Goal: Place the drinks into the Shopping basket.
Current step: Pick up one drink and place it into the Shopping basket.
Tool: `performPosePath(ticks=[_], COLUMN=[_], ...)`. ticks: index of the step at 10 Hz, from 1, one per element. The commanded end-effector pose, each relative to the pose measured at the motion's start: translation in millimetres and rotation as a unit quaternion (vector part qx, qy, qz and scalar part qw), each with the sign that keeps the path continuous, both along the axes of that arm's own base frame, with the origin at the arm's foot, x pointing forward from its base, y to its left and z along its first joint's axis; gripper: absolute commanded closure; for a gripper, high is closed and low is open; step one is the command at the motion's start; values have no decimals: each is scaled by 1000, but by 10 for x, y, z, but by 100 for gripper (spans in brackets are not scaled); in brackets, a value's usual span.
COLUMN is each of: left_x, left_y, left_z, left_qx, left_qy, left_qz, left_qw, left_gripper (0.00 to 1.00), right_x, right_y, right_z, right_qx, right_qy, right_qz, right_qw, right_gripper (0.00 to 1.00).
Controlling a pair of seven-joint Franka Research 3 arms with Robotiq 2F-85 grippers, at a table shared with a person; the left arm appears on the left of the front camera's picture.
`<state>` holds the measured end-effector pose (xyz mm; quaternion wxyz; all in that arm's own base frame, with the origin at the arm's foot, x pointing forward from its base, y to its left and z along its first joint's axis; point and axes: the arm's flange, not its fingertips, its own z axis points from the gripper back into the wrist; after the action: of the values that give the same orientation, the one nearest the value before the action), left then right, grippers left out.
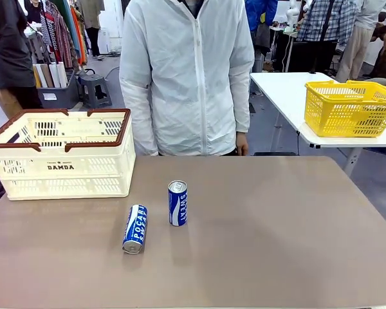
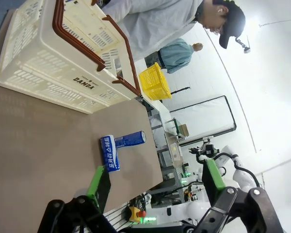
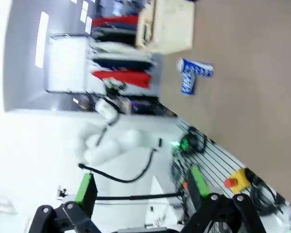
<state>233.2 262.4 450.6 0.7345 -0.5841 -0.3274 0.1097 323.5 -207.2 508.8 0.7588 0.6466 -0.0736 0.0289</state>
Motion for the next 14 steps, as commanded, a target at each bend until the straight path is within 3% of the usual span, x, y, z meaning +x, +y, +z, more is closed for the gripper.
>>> performPosePath(ticks=[1,2,5,6,7,8,9,10,11,12,14], left_x=[0,0,0,0,73,269,559,965,1235,1491,1650], left_y=[-1,-1,-1,1,89,-248,-797,-1668,-2263,-2937,-4265], left_z=[18,18,18,1,254,544,801,1023,1117,1148,977], left_qx=[-3,-3,-3,0,-22,31,102,196,252,329,470], left_qy=[-17,-17,-17,0,14,54,78,85,86,98,111], left_qz=[0,0,0,0,18,14,-35,-130,-181,-159,-157], left_qw=[1000,1000,1000,1000,1000,998,991,968,947,926,862], left_gripper=[0,0,0,0,0,0,0,0,0,0,0], right_x=[137,0,0,0,0,0,0,0,0,0,0], right_y=[-11,0,0,0,0,0,0,0,0,0,0], right_z=[-402,0,0,0,0,0,0,0,0,0,0], right_qx=[26,0,0,0,0,0,0,0,0,0,0], right_qy=[-13,0,0,0,0,0,0,0,0,0,0], right_qz=[-21,0,0,0,0,0,0,0,0,0,0], right_qw=[999,1000,1000,1000,1000,1000,1000,1000,1000,1000,1000], right_gripper=[0,0,0,0,0,0,0,0,0,0,0])
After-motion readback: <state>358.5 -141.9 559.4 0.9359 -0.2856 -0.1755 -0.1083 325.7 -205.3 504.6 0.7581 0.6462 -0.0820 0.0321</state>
